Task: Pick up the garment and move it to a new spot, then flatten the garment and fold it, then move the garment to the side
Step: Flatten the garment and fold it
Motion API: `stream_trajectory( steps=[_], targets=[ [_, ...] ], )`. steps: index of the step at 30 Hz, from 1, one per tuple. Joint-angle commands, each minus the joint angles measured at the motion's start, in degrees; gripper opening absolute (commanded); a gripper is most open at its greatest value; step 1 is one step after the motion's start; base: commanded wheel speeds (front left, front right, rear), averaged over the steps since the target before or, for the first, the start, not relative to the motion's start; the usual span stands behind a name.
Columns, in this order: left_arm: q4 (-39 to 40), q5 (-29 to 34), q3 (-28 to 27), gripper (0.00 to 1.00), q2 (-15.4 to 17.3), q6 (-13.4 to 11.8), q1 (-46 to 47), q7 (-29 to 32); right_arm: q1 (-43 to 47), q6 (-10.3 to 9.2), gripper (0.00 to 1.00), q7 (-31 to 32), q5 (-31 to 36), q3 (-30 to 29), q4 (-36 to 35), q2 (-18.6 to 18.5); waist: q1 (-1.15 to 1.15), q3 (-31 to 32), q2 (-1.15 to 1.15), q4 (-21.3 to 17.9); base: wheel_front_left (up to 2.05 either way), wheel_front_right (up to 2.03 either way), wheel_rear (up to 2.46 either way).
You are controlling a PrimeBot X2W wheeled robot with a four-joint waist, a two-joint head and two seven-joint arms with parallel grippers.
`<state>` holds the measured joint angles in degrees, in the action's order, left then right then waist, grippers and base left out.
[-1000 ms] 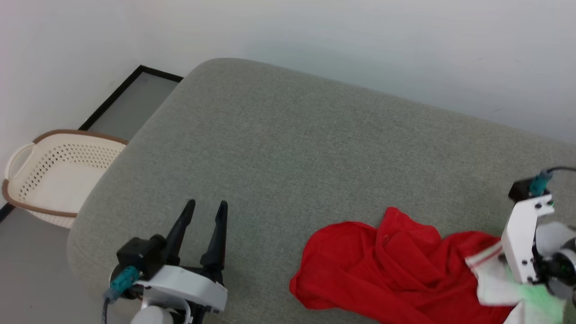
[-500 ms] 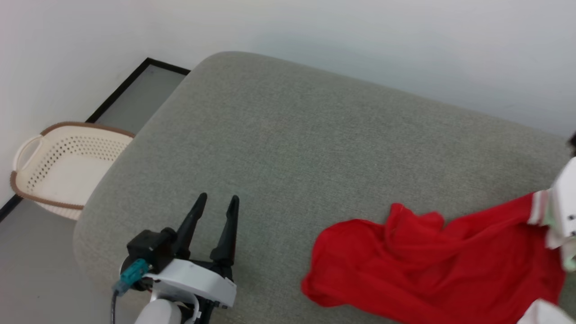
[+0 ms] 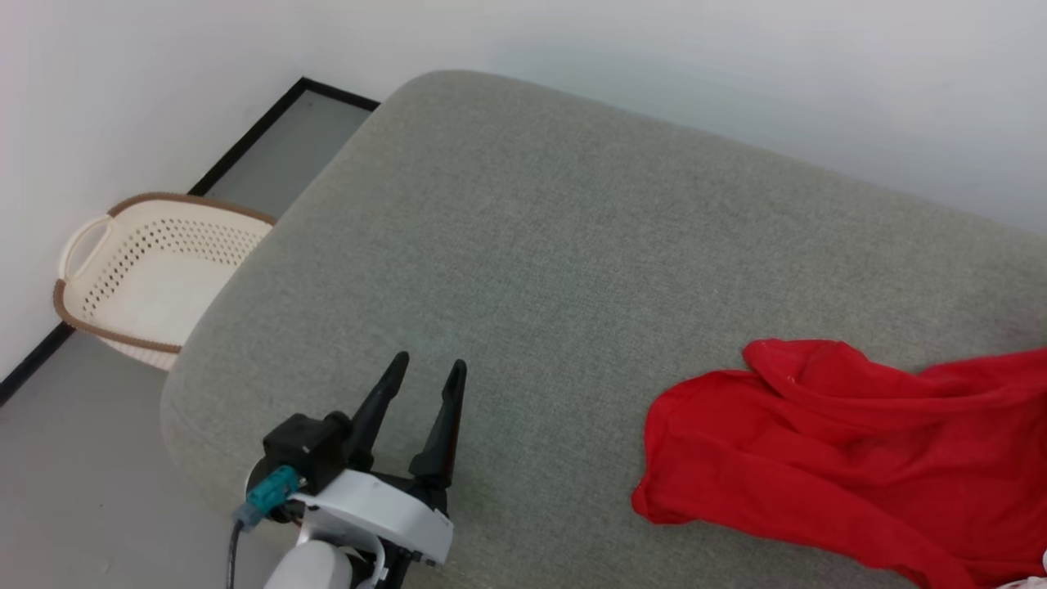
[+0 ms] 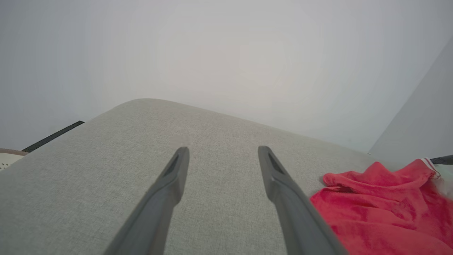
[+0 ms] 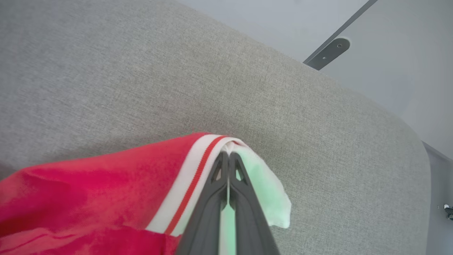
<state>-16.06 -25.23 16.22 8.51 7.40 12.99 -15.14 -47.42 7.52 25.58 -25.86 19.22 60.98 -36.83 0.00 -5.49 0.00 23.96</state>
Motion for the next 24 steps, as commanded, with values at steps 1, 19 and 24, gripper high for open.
stream_trajectory(
  steps=[1, 19, 24],
  targets=[
    [-0.2, -0.3, 0.4, 1.00, 0.1, 0.2, 1.0, 0.0, -0.3, -0.06, 0.00, -1.2, 0.7, -0.5, 1.3, 0.7, 0.00, -0.7, 0.00, 0.4, 0.00, 0.00, 0.00],
    [-0.5, 0.5, 0.0, 1.00, 0.5, 0.2, 1.6, 0.0, -2.9, -0.06, 1.00, -6.0, 3.3, 1.2, 4.6, 5.5, 0.00, -0.5, 0.00, -2.8, 0.00, 0.00, 0.00],
    [-0.2, 1.2, -0.9, 1.00, 0.3, 0.2, 0.8, 0.0, -1.3, -0.06, 1.00, -9.4, 0.5, 4.7, -0.7, 6.0, 0.00, 0.9, 0.00, -5.4, 0.00, 0.00, 0.00]
  ],
)
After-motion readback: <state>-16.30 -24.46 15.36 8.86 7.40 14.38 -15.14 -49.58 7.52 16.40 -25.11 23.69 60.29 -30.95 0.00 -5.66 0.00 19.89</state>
